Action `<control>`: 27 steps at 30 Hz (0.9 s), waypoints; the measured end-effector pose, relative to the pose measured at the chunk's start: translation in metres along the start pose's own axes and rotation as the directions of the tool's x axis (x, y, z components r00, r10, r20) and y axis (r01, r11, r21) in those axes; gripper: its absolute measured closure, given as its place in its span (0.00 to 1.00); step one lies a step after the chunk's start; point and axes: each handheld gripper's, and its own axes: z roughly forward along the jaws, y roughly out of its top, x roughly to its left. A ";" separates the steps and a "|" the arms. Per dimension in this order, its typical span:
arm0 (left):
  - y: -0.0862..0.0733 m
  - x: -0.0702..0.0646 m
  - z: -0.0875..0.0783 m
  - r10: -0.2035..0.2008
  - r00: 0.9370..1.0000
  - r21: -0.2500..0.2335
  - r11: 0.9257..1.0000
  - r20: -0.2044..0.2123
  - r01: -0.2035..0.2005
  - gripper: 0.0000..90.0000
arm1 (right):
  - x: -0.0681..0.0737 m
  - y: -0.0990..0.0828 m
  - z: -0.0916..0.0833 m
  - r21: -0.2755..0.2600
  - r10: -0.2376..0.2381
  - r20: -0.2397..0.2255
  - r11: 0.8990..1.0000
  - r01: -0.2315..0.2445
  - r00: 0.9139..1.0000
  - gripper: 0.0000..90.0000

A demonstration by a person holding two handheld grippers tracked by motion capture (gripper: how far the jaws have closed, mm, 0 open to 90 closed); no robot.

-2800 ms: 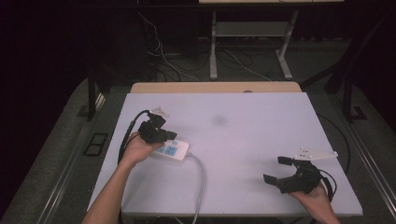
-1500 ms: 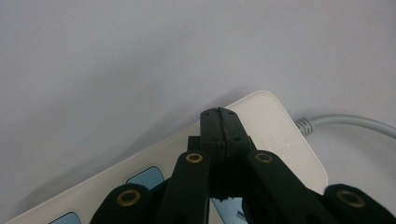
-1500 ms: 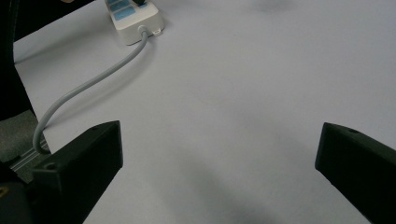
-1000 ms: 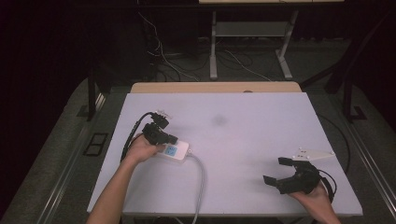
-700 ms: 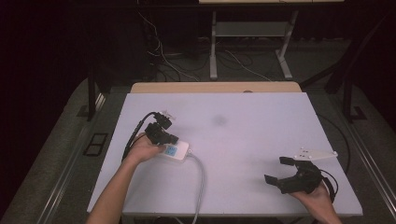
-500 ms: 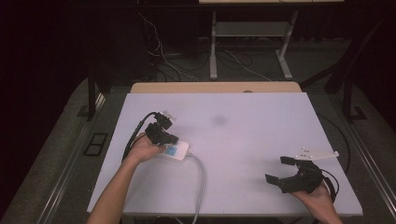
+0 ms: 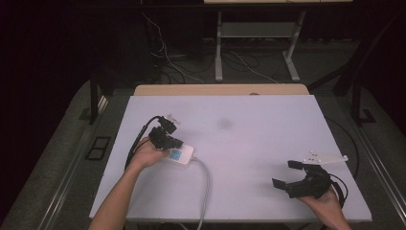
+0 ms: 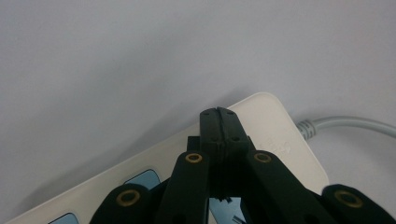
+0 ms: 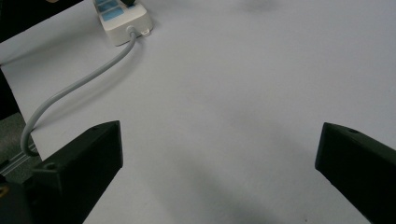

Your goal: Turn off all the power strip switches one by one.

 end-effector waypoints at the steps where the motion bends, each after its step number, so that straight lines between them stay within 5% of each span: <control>1: 0.001 0.001 -0.003 -0.006 1.000 -0.005 1.000 0.000 0.006 0.99 | 0.000 0.000 0.000 -0.001 -0.001 0.000 1.000 0.001 1.000 0.01; 12: -0.001 0.005 -0.019 -0.014 1.000 -0.049 0.999 0.021 0.015 0.99 | -0.003 -0.001 -0.005 -0.023 0.013 0.004 1.000 -0.013 1.000 0.01; 27: 0.000 0.014 -0.050 -0.026 0.999 -0.082 0.996 -0.022 0.024 0.99 | -0.002 0.000 -0.004 -0.025 0.010 -0.013 1.000 -0.010 1.000 0.01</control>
